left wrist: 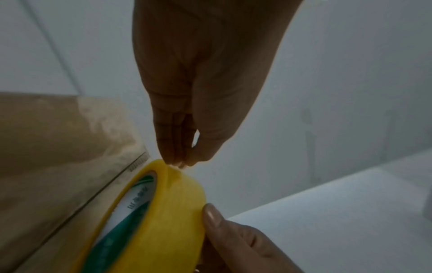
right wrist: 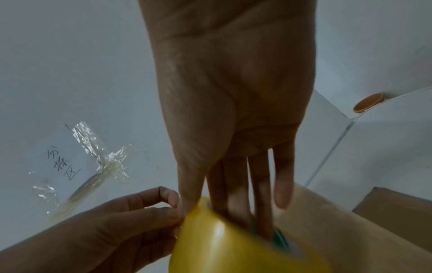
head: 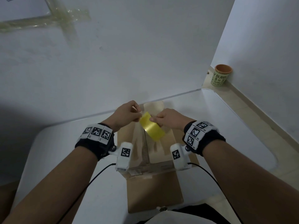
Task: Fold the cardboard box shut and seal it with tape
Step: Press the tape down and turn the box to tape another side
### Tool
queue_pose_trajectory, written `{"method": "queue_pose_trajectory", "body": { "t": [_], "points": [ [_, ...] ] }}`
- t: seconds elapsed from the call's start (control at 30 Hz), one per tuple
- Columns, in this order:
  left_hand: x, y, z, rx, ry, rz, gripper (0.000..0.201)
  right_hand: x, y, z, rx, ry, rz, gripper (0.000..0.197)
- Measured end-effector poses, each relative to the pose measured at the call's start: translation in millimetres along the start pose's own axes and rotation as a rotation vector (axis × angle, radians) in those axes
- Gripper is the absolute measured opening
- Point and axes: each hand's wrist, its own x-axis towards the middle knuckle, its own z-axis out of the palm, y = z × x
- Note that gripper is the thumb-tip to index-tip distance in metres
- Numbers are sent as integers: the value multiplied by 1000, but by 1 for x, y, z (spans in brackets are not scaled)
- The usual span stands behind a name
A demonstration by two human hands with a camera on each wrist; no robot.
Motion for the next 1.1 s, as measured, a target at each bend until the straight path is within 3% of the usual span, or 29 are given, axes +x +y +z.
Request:
{"method": "queue_pose_trajectory", "body": {
  "t": [0.1,0.2,0.27,0.37,0.43,0.5,0.57,0.67,0.73,0.77,0.9,1.03,1.1],
  "points": [
    [0,7,-5,316,5,144,9,-6,-5,-3,147,-154,75,55],
    [-1,12,-11,421,-115,226,19,-2,-1,-10,27,21,82,28],
    [-2,15,-14,450,-197,269,24,3,0,-13,-88,43,56,37],
    [-4,20,-14,523,-290,340,20,4,-12,-14,-116,-92,-63,73],
    [-6,23,-15,566,-320,353,21,3,-26,-12,-134,-226,-95,80],
    [-9,23,-17,590,-318,355,21,6,-37,-7,-162,-336,-27,81],
    [-12,19,-22,587,-298,344,19,11,-39,0,-137,-401,28,63],
    [-18,8,-31,561,-241,294,15,15,-33,18,208,-382,61,44],
    [-23,0,-36,504,-170,251,14,15,-30,31,428,-398,127,70],
    [-25,-4,-39,470,-137,223,14,12,-32,35,433,-387,126,78],
    [-32,-19,-43,376,-103,0,20,6,-33,38,141,-160,-26,61],
    [-42,-37,-36,-71,-208,-138,20,3,-29,32,14,-157,-53,62],
    [-45,-45,-35,-259,-188,-154,22,2,-29,27,-40,-147,-51,61]
  ]
}}
